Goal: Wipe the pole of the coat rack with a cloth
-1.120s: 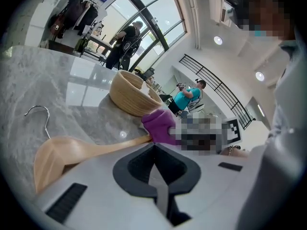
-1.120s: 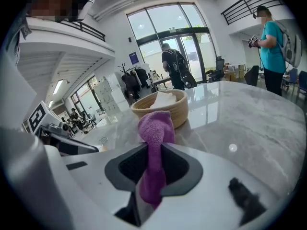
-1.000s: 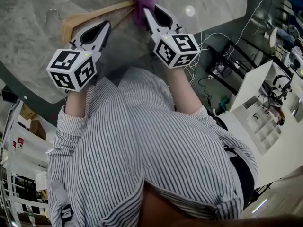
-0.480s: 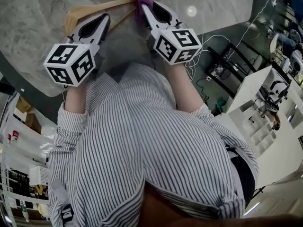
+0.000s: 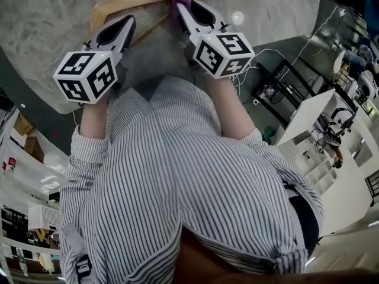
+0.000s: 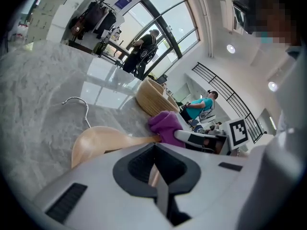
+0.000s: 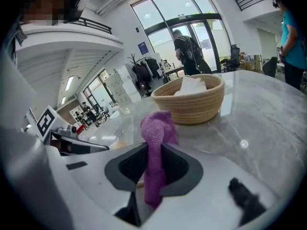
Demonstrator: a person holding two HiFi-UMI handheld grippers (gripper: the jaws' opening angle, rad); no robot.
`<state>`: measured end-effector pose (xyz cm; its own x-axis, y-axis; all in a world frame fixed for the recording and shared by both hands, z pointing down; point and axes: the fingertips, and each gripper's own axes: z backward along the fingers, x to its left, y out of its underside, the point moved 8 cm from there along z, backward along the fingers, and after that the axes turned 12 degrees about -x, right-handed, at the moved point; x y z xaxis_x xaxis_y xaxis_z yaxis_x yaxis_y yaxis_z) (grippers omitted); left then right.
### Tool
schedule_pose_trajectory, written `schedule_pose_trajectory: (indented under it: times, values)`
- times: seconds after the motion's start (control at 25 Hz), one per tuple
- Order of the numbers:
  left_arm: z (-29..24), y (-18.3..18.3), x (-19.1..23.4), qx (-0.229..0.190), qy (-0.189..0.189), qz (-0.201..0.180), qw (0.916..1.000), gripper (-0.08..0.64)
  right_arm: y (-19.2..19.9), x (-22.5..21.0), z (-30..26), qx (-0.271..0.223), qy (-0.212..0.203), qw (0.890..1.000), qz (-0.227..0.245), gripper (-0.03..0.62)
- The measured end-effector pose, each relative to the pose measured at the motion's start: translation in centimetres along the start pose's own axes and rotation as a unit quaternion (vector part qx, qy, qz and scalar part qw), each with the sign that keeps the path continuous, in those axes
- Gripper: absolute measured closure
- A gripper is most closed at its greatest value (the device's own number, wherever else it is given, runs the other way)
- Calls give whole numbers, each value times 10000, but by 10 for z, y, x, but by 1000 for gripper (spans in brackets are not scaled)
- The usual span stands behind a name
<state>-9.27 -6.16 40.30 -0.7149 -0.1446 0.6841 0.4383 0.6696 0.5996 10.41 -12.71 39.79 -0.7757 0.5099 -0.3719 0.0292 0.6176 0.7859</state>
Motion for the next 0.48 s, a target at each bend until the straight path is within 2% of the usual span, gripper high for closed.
schedule_pose_trajectory:
  times: [0.48]
  values:
    - [26, -2, 20, -203, -255, 163, 9993, 549, 0, 25, -18, 183, -206, 9995, 143, 511]
